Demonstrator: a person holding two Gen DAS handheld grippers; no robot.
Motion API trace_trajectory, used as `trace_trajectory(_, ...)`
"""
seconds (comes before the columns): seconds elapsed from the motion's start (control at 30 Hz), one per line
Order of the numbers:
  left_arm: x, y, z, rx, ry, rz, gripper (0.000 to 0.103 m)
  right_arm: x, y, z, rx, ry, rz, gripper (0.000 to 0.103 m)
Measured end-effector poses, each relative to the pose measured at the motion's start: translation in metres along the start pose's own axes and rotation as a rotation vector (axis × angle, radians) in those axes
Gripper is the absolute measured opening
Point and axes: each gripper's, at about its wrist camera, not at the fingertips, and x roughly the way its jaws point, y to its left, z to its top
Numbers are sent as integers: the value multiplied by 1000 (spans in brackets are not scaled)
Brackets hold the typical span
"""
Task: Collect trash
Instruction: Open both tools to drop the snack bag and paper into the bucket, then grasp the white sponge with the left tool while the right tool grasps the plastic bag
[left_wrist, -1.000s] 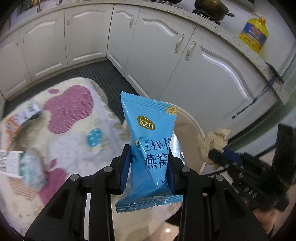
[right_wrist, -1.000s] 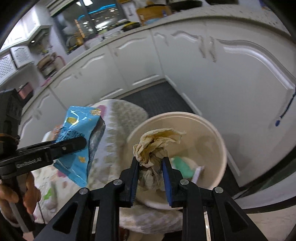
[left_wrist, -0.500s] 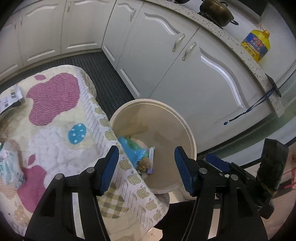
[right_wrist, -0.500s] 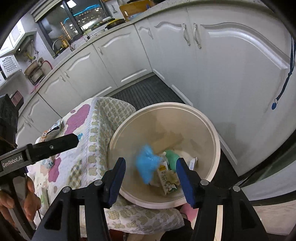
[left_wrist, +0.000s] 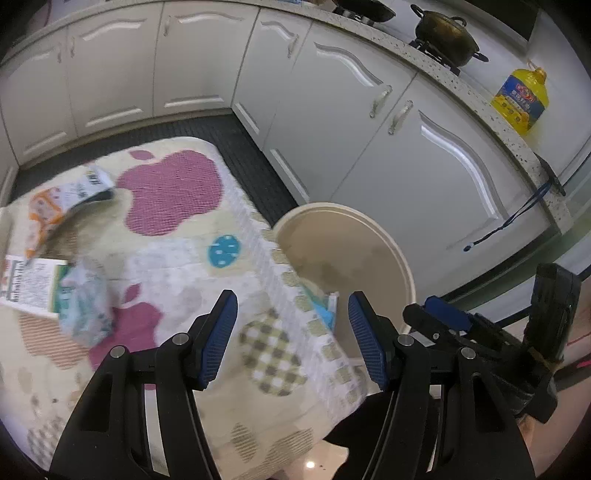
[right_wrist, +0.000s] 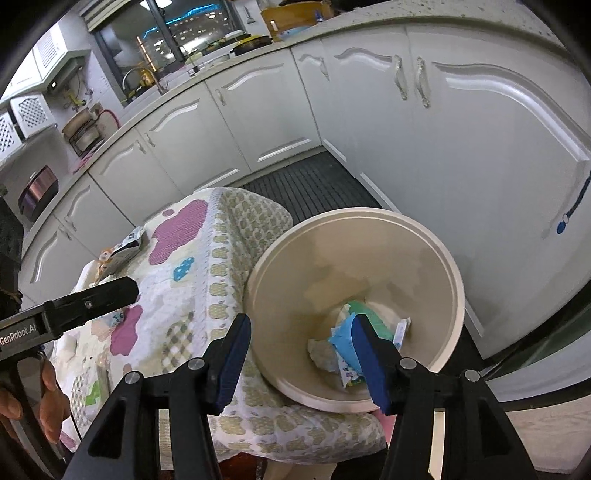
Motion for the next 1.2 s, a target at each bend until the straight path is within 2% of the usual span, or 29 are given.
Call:
trace_trajectory(0.43,-34,48,-21,-32,-53,119,61,1,46,-6,-65,7,46,55)
trace_trajectory(0.8,-71,93,-42,-68,-91,212,61,9,104,-8,-165,23,110,55)
trace_trajectory(1.2,-106,148,-65,-154,-117,275,61,19,161,-12,-258,43,161,55)
